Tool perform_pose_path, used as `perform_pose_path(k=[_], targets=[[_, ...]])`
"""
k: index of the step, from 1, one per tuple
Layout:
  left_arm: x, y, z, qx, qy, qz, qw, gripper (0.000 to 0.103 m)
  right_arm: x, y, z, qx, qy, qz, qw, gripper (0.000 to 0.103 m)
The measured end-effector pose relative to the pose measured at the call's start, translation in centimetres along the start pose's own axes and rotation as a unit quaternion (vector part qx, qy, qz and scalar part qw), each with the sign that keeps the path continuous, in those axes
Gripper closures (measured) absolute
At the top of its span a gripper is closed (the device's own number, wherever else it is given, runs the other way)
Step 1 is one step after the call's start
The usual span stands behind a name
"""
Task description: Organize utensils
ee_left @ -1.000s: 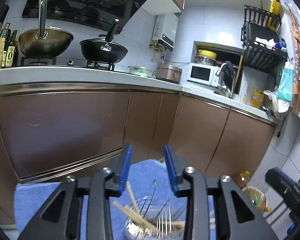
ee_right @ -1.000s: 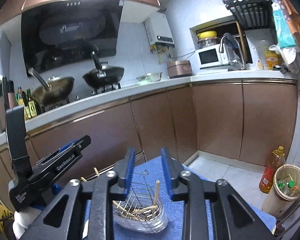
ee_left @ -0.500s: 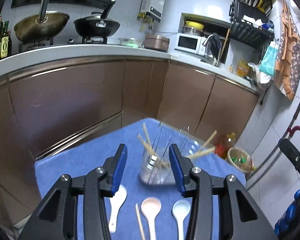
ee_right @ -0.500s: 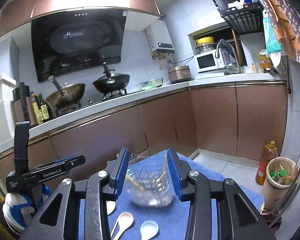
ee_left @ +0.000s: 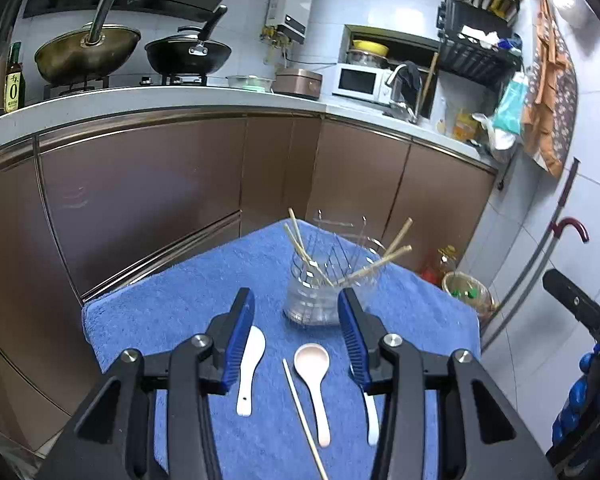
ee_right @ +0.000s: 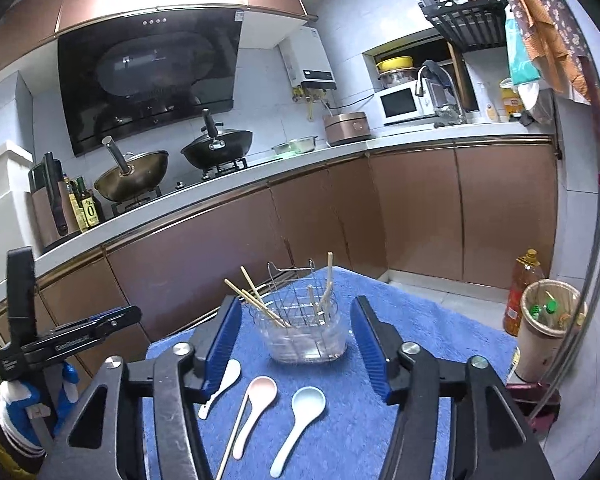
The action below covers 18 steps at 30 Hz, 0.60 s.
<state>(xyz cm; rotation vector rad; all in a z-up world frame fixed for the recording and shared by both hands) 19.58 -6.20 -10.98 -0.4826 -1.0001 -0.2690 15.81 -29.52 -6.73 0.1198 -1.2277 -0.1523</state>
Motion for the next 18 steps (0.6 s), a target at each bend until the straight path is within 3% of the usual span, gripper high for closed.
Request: perform_pose_path(k=[4,8,18], targets=[[-1.0,-0.3,0.5,-0.022,0.019,0.005,0.9996,0.061,-0.7,0.1,1.2,-0.010,-0.001,-0.010,1.000,0.043],[-2.0,-0.4,1.4,-0.035,0.029,0.009,0.9989,0.061,-1.0,0.0,2.3,-0.015,-0.006,-0.018,1.000,0.032],[-3.7,-1.0,3.7,-0.042,0.042,0.000,0.9982,0.054,-0.9,0.2,5.3,-0.022,-0.029,-0.037,0.999,0.018]])
Point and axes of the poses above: each gripper's, at about its wrist camera, not at the fingertips, and z roughly against the way its jaws point, y to its left, x to its top, the point moved 9 cm from there along -z, roughly the way its jaws point, and after that the axes turned 13 degrees about -x, right-handed, at the moved point
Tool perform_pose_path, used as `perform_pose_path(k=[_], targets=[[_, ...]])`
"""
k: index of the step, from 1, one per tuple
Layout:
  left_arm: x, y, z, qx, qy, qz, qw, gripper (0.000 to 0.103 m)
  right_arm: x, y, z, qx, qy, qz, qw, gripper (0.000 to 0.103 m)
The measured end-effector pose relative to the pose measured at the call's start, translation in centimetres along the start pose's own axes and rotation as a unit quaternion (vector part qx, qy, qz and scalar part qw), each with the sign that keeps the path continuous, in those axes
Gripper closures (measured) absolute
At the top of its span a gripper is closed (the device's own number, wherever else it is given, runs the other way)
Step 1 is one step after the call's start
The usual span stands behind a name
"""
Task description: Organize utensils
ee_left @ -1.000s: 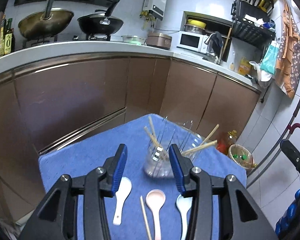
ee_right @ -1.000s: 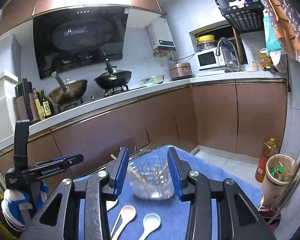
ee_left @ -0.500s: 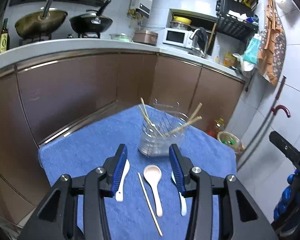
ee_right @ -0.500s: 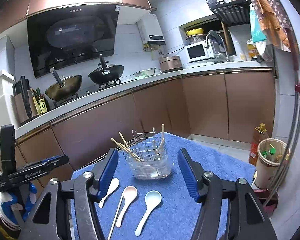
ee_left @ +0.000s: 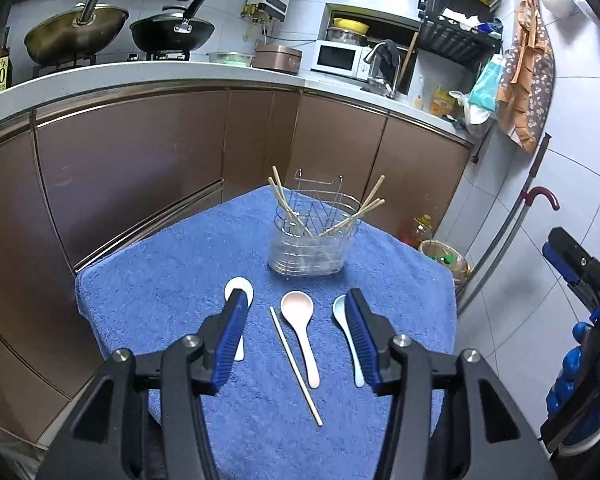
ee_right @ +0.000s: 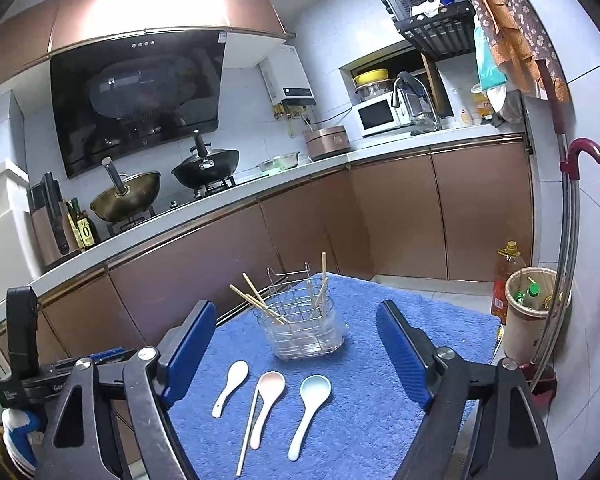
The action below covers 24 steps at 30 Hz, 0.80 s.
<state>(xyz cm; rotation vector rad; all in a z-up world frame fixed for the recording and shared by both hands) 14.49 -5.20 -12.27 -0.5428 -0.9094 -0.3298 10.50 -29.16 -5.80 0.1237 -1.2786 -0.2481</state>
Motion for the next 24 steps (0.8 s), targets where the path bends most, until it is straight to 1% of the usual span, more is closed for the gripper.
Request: perform_pose_path(k=[2,5,8,14,18,24], targets=[[-0.1,0.0,0.7,0.005,-0.007,-0.003,1.0000,0.054,0.1,0.1,0.6,-0.002,-0.007,-0.002,1.000,0.014],[-0.2,0.3,1.4,0.005,-0.013,0.007,0.9999,0.054,0.0,0.2,1.2,-0.002,-0.009,-0.001,1.000,0.013],[-0.6,0.5,1.8,0.005,-0.008,0.011,0.9999,0.054,-0.1,0.3,1.4,0.011,-0.005,-0.007,1.000,0.013],[-1.1,0.8,1.4,-0.001,0.007,0.016,0.9999,0.054,-0.4,0.3,1.1,0.020,0.003,-0.004,1.000,0.013],[-1.8,1.2,-0.1,-0.003,0.028,0.028,0.9992,0.054,-0.9,-0.2,0.3,0.020,0.013,-0.005,1.000,0.013],[-3.7,2.2,-3.7,-0.002,0.080,0.054,0.9953,0.054,-2.6,-1.5,-1.7,0.024,0.040,-0.016,0.999,0.013]])
Point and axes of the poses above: each gripper's, at about its wrist camera, not at the fingertips, and z roughly against the way its jaws point, y to its left, x to its top, the point moved 9 cm from there along -z, roughly the way its jaws point, and after that the axes turned 13 degrees about -x, right-handed, at the moved point
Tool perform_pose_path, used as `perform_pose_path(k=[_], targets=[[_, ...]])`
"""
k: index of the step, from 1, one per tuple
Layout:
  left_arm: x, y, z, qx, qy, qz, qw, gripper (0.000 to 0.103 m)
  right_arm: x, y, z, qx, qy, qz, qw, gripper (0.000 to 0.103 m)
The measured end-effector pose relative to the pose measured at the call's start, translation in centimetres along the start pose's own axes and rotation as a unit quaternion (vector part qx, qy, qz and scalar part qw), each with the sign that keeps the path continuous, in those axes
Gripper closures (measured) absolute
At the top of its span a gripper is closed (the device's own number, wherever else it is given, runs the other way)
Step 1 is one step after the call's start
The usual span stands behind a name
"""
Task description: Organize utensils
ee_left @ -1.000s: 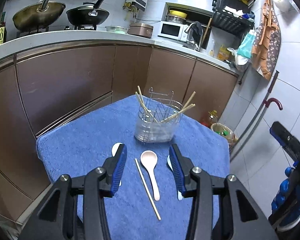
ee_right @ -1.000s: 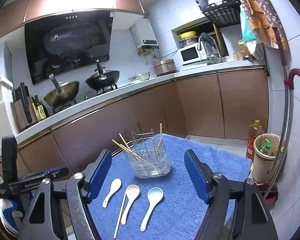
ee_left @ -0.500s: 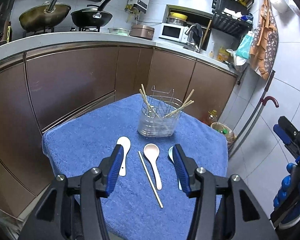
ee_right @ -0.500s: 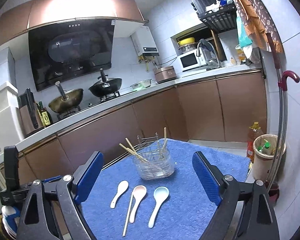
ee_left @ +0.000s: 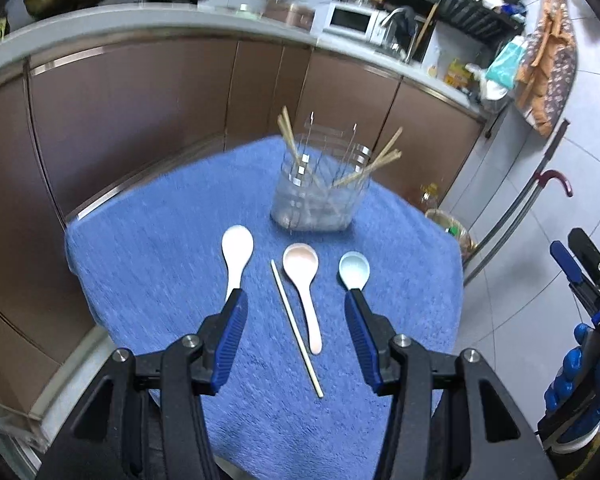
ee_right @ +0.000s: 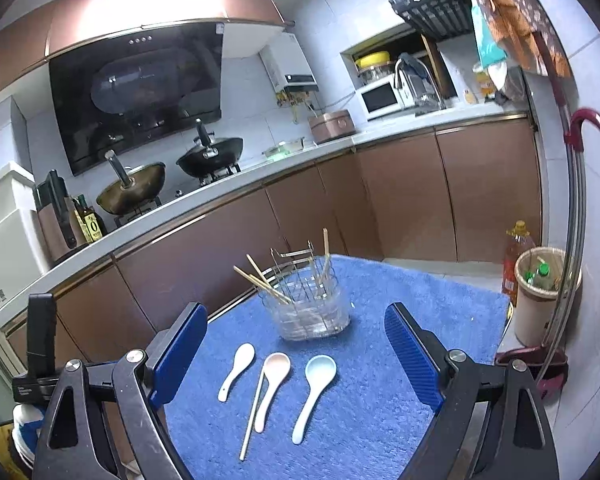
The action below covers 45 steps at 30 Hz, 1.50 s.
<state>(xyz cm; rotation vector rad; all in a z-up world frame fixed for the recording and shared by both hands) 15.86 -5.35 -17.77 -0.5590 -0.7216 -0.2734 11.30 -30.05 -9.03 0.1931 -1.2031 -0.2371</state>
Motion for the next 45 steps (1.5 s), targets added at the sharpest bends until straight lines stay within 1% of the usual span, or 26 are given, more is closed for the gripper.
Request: perform_pose_path(k=[3,5,10,14,15,16,18,19,20,23,27,29,32,36,39,41,45], targets=[[-0.5,0.6,-1.8,0.008,0.021,0.010,0.9997,0.054,-0.7,-0.9,-1.2,0.004,0.014,-0.010,1.000,0.013],[-0.6,0.8,-2.7,0.015,0.027,0.015,0.9994,0.054,-1.2,-1.6,-2.1,0.003,0.025,-0.013,1.000,0.013],[-0.7,1.7,-6.0,0.017,0.050,0.037,0.9979,0.055,-2.5,-2.8,-4.4,0.006,0.054,-0.013,0.998,0.013],[-1.3,3.1,-9.6,0.012,0.088,0.069,0.9936,0.055,-4.1,-3.8,-6.8,0.005,0.087,-0.013,0.996,0.015],[-1.4,3.5,-10.4,0.011,0.096,0.077,0.9924,0.057,-4.5,-3.8,-7.5,0.006,0.094,-0.010,0.995,0.016],[-1.4,3.9,-11.2,0.010,0.104,0.086,0.9908,0.059,-5.0,-3.8,-8.2,0.008,0.103,-0.004,0.995,0.018],[-1.4,4.8,-13.0,0.004,0.121,0.104,0.9872,0.066,-5.6,-3.6,-9.6,0.011,0.119,0.003,0.993,0.023],[-1.5,5.2,-13.8,0.006,0.129,0.112,0.9852,0.068,-6.1,-3.4,-10.4,0.017,0.132,0.007,0.991,0.029],[-1.5,5.7,-14.6,0.008,0.136,0.119,0.9835,0.070,-6.5,-3.2,-11.2,0.024,0.144,0.009,0.989,0.032],[-1.5,6.3,-16.3,0.004,0.152,0.132,0.9794,0.072,-7.9,-2.8,-13.4,0.036,0.177,0.011,0.983,0.036],[-1.3,6.9,-17.9,0.005,0.169,0.137,0.9760,0.082,-9.1,-2.5,-15.4,0.043,0.205,0.020,0.978,0.042],[-1.3,7.3,-18.5,0.007,0.177,0.140,0.9742,0.083,-9.6,-2.2,-16.2,0.049,0.217,0.026,0.975,0.046],[-1.3,7.6,-19.3,0.011,0.187,0.137,0.9727,0.086,-10.3,-1.9,-17.2,0.055,0.234,0.033,0.970,0.047],[-1.4,7.8,-20.1,0.005,0.195,0.144,0.9701,0.089,-10.9,-1.5,-18.6,0.063,0.250,0.042,0.965,0.050],[-1.2,7.9,-20.4,-0.001,0.200,0.147,0.9688,0.090,-11.3,-1.2,-19.7,0.071,0.267,0.047,0.960,0.054],[-1.2,8.1,-20.6,-0.003,0.206,0.151,0.9669,0.091,-11.6,-1.1,-20.6,0.081,0.284,0.041,0.955,0.058],[-0.7,8.2,-21.3,-0.004,0.224,0.149,0.9631,0.091,-12.0,-1.1,-22.1,0.085,0.308,0.048,0.946,0.061]])
Point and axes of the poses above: each gripper's, at about its wrist camera, not at the fingertips, and z roughly against the way its jaws point, y to its left, x to its top, the point moved 9 cm from there along -z, roughly the way its jaws point, and after that the axes turned 13 degrees about -x, right-handed, at the moved point
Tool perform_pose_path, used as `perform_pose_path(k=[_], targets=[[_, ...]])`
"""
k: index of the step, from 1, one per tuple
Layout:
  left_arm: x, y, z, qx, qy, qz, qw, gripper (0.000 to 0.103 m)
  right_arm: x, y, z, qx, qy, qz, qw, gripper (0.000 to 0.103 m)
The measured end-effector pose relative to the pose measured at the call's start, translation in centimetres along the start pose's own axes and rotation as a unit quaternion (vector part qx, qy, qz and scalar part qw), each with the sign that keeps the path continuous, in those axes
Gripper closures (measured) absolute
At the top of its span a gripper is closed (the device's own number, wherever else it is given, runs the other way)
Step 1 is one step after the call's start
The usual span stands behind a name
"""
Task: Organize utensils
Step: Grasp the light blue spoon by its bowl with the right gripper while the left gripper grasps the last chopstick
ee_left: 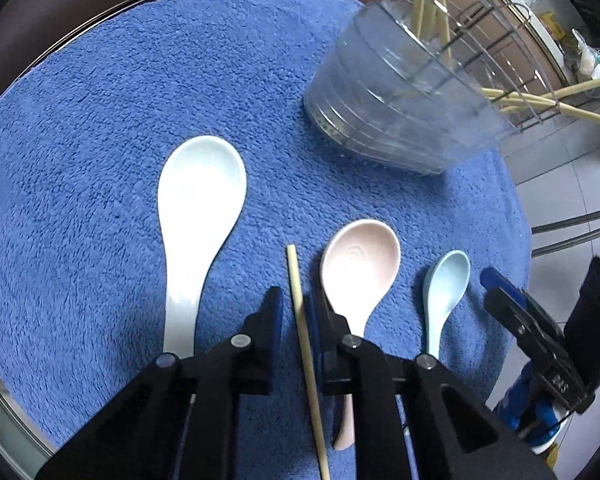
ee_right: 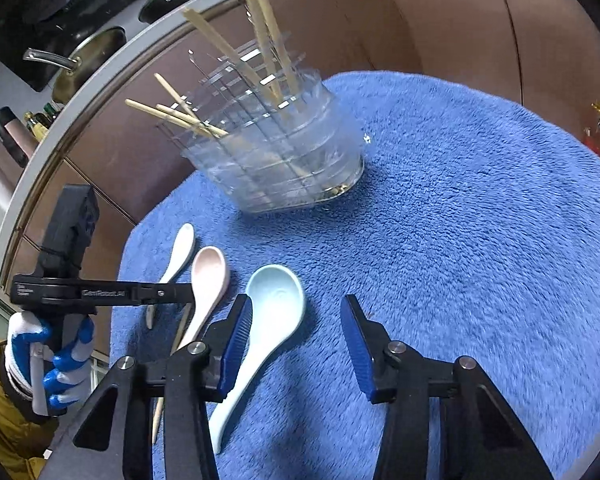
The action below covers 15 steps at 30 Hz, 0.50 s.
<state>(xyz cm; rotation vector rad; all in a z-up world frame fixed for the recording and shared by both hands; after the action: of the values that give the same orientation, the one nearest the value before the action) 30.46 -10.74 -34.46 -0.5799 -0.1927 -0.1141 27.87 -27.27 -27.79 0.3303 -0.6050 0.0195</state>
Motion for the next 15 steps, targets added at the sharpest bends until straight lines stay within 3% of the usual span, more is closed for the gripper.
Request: perform_pose_path(k=[6,10,13,15], targets=[[0.1,-0.3,-0.3,0.005,0.018,-0.010,0.9998,0.092,0.7,0.5,-2.2,0.036,0.052,0.009,0.998,0.068],[0.0,-0.3,-0.2,0.007,0.018,-0.011,0.9997,0.093,1.0,0.8,-3.8,0.047,0.087,0.007,0.995,0.078],[-0.1,-0.6,-0.5,0.013,0.015,-0.020,0.9996,0.094,1.0,0.9,-4.1,0.041,0.096,0.012,0.994,0.091],[-0.3,-0.7,-0.4,0.024,0.010,-0.034,0.9991,0.096,1.2,1.0,-3.7,0.035,0.088,0.015,0.995,0.094]])
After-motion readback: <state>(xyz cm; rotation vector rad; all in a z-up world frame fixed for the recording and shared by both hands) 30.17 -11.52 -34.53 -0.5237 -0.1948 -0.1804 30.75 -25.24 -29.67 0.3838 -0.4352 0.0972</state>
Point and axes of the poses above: each gripper's, at about its wrist camera, not at the fingertips, and z roughly against the way its jaws point, y to its left, x to its top, the point moved 9 cm from there along -z, roughly the way its jaws point, and after that the axes turned 13 degrees about -x, right-handed, at the moved point
